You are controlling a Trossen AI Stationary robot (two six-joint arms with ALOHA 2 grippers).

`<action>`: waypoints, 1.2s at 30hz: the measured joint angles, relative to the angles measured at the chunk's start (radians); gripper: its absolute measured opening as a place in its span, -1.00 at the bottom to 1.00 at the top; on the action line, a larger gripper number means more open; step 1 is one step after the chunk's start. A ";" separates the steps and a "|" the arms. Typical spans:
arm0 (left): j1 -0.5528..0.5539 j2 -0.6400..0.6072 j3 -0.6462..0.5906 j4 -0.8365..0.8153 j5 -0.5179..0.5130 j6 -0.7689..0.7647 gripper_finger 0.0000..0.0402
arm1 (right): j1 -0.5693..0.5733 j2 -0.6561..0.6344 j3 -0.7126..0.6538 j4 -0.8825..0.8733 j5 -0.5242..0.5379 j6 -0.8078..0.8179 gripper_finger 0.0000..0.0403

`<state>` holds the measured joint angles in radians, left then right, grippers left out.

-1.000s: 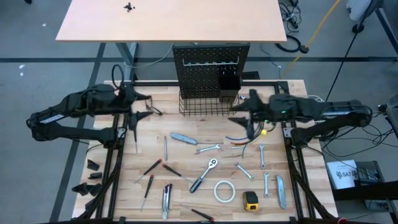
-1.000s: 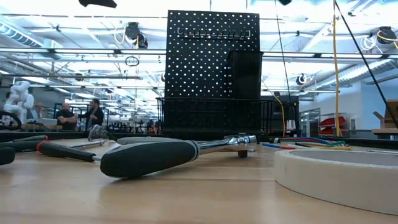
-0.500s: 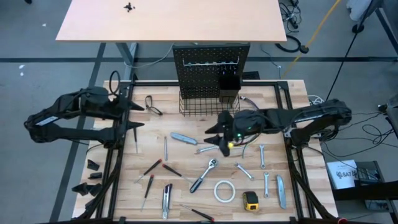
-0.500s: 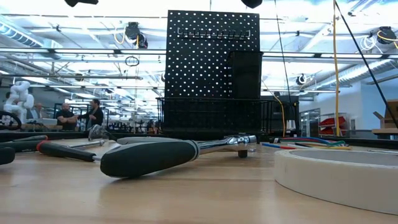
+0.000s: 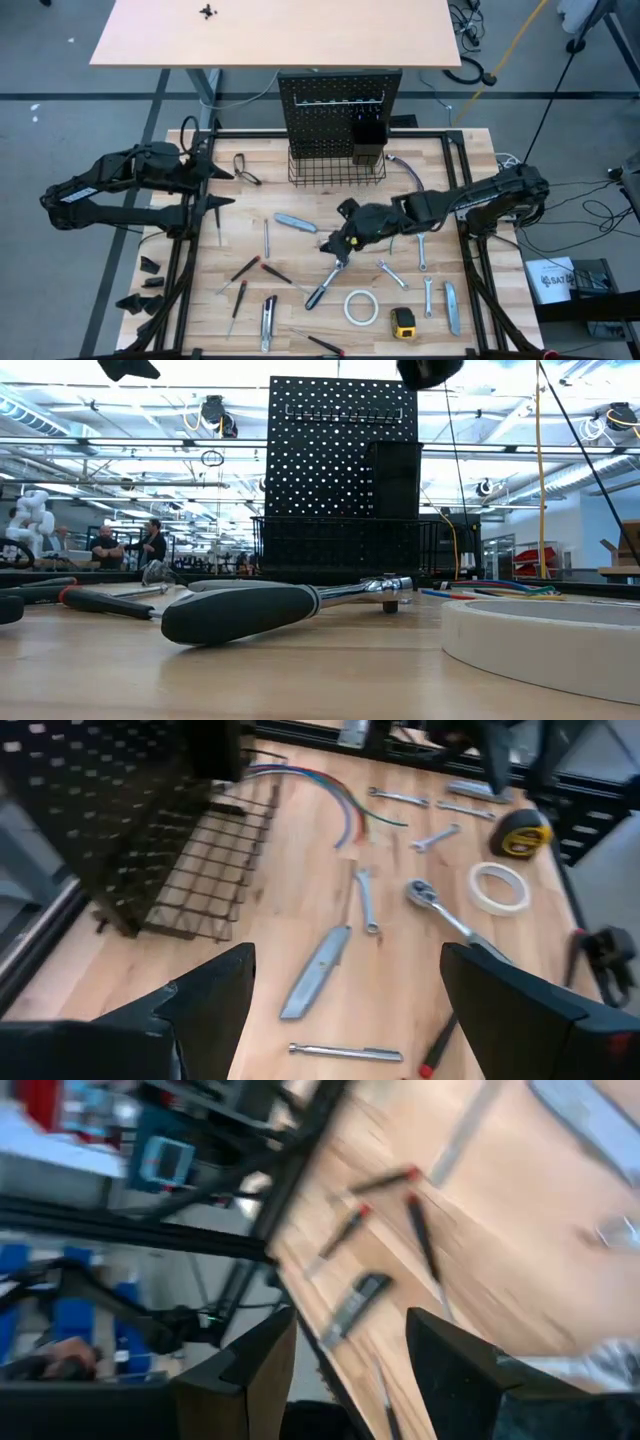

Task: Hang tools onto peg board
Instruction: Put the ratchet wrench into the black bin on the pegboard

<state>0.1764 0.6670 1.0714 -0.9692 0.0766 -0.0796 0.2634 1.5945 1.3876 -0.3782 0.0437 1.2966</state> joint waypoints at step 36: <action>-0.209 -0.121 -0.322 0.143 -0.017 -0.187 0.58 | 0.171 0.215 -0.001 -0.041 0.290 0.090 -0.08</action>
<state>-0.0322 0.5460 0.7496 -0.8259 0.0592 -0.2662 0.4340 1.8092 1.3869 -0.4189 0.3332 1.3861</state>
